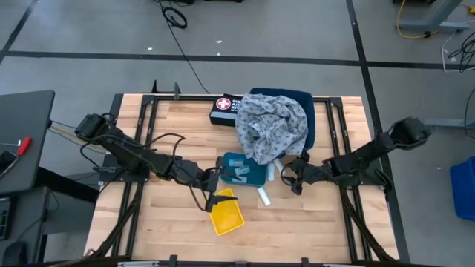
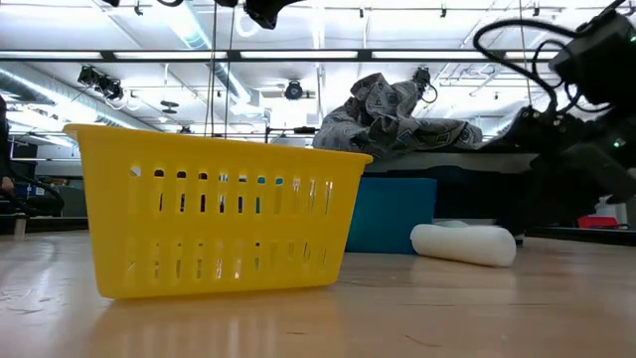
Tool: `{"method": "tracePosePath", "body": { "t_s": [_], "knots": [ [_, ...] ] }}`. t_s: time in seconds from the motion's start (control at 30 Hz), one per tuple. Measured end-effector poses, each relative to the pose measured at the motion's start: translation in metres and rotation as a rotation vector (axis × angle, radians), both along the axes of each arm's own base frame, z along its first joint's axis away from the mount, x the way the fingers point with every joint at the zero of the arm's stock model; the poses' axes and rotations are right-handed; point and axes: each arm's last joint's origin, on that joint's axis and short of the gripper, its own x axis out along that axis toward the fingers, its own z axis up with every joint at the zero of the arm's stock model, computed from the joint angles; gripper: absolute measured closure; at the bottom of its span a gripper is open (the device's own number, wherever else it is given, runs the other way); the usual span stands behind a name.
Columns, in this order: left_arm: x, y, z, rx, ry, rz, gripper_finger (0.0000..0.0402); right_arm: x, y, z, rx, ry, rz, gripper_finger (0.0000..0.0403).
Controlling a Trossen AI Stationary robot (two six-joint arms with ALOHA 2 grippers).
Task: Pick & place medical supplies in basket/bin
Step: Put the top white rolled gauze into the yellow bin
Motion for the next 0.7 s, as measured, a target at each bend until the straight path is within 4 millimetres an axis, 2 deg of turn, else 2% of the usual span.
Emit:
{"method": "tracePosePath", "body": {
  "t_s": [0.47,0.6,0.7],
  "knots": [
    [0.000,0.000,0.000,-0.005,0.001,0.001,0.0109,0.009,-0.008,-0.014,-0.009,-0.001,-0.090,0.0147],
    [0.000,0.000,0.000,-0.008,0.001,0.001,0.0109,0.009,-0.008,-0.017,0.013,-0.011,-0.153,0.0188],
    [0.000,0.000,0.000,-0.008,0.001,0.001,0.0109,0.009,-0.008,-0.017,0.033,-0.019,-0.188,0.0243]
  ]
}}
